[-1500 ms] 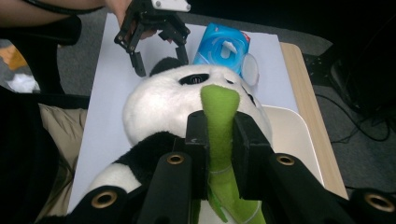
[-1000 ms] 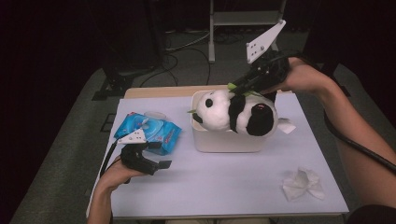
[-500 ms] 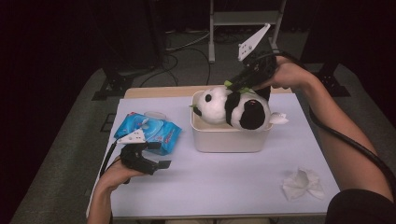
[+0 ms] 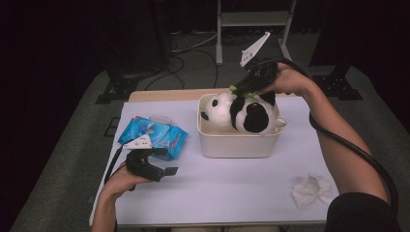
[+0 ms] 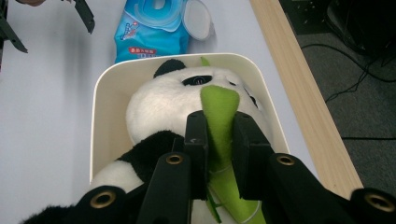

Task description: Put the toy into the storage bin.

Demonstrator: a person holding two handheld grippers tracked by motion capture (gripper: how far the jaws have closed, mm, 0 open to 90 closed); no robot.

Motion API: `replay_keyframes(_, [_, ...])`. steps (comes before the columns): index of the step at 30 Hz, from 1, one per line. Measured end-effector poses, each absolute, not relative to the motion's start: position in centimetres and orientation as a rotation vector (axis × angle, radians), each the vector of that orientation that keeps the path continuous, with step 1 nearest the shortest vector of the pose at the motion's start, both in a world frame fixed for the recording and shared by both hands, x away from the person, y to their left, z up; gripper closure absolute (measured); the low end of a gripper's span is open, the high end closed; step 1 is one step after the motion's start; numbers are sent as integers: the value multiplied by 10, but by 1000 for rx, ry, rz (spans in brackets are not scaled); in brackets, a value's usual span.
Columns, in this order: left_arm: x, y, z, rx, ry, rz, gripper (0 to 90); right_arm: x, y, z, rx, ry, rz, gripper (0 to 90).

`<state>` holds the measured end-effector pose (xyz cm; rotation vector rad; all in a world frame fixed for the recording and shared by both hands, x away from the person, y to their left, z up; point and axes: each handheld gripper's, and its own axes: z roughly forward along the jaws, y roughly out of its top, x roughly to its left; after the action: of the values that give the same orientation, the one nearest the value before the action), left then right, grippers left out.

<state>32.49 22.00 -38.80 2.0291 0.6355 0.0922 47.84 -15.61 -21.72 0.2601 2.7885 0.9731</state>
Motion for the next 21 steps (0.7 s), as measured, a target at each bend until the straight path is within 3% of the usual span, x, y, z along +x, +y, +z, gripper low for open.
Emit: replay_keyframes(21, [323,218,-388,2037,629,91,97,473,-137,-255,232,2811,948,758])
